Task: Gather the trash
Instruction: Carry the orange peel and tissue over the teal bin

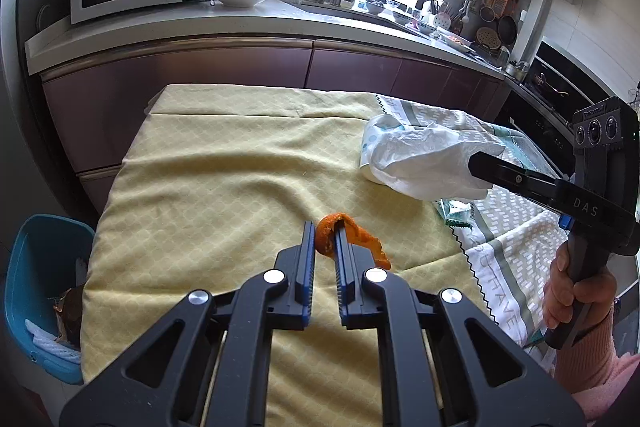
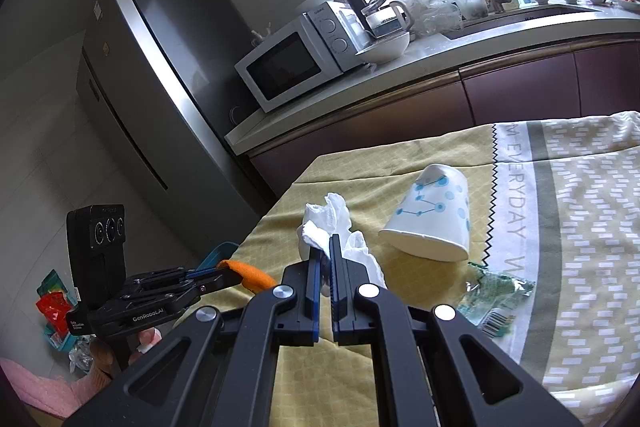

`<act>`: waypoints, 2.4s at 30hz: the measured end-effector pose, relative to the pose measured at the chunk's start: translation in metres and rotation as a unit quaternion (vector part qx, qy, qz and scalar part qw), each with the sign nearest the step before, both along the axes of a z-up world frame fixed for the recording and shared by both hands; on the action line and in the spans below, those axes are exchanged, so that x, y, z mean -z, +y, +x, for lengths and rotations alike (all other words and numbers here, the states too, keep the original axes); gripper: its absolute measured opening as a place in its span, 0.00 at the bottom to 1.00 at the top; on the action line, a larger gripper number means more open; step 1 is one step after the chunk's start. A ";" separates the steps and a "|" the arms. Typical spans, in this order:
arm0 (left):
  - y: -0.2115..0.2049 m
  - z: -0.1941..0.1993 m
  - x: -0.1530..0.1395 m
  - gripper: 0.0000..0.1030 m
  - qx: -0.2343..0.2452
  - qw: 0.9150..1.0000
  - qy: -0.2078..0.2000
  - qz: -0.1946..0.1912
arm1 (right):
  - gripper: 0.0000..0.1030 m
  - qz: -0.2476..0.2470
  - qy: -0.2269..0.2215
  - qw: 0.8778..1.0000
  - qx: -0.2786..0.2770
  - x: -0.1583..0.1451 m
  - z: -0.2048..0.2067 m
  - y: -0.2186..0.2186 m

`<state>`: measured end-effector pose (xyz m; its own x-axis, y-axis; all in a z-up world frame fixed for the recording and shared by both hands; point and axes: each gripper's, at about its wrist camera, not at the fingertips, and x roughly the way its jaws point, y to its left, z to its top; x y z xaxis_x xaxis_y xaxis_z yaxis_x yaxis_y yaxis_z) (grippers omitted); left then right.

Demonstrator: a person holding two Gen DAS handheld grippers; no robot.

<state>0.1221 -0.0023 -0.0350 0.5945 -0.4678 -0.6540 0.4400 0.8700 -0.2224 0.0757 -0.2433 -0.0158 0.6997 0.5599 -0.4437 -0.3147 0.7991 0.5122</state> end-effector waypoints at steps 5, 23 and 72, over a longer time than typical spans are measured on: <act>0.023 -0.005 -0.001 0.09 -0.020 1.000 0.000 0.000 | 0.03 0.001 0.004 1.000 -0.023 0.001 0.003 0.020; 0.089 -0.016 -0.005 0.09 -0.085 0.996 0.003 -0.003 | 0.03 0.007 0.023 0.996 -0.090 0.006 0.022 0.080; 0.260 -0.025 0.011 0.09 -0.277 0.960 0.012 0.029 | 0.03 -0.041 0.039 0.965 -0.258 -0.002 0.061 0.254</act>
